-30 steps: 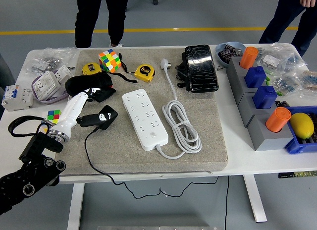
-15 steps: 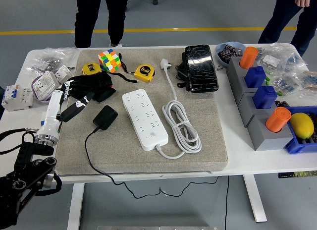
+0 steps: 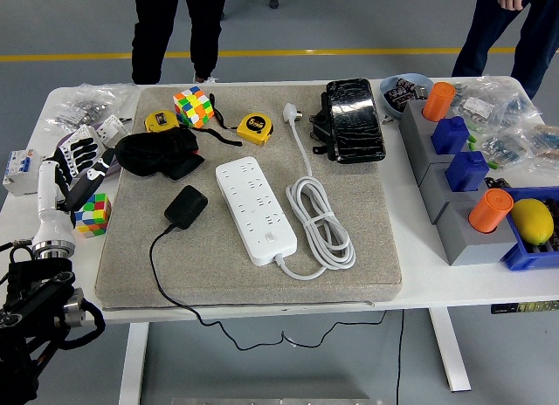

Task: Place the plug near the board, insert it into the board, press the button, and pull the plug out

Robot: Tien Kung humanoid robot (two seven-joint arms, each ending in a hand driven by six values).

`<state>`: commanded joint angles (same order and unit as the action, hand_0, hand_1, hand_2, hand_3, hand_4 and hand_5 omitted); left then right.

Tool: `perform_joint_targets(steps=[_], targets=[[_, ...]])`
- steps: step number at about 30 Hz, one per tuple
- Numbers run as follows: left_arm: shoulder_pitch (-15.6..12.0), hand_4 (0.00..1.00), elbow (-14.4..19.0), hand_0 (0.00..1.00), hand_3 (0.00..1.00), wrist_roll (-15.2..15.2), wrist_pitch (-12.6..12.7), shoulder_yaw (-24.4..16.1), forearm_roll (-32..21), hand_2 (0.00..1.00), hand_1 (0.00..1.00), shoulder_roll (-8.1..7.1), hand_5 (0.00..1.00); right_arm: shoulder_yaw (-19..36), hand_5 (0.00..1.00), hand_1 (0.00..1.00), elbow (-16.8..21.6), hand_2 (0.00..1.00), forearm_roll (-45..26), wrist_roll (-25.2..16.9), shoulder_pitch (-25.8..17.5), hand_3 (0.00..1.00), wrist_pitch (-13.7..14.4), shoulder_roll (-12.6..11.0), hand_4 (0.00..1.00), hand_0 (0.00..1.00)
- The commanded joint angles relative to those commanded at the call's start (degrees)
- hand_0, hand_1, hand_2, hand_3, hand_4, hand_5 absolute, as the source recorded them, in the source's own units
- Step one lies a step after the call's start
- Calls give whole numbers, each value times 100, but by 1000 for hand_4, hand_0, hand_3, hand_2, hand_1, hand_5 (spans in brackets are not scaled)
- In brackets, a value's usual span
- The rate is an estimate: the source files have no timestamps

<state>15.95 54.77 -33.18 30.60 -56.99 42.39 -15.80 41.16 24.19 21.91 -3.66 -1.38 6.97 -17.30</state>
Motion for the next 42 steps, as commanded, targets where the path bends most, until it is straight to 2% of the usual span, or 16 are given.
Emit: perform_joint_targets(steps=[4,13,21,42], targets=[[-10,932,14,626,610,32,4,-88,36,646,649,-35,410,-11,473,649,-19,632,-18,1,5,541,-3,4,922,570],[-39,928,37,608,606,130,7,-255,131,630,627,20,406,1,477,649,-39,633,-30,4,10,542,-7,32,923,569],[-98,928,143,605,595,177,13,-420,191,625,615,-9,405,-6,480,650,-48,633,-25,11,27,542,-7,48,924,570],[-106,925,256,589,594,265,-15,-454,259,617,610,-48,407,-65,484,651,-69,634,-52,18,52,542,-6,55,925,569]])
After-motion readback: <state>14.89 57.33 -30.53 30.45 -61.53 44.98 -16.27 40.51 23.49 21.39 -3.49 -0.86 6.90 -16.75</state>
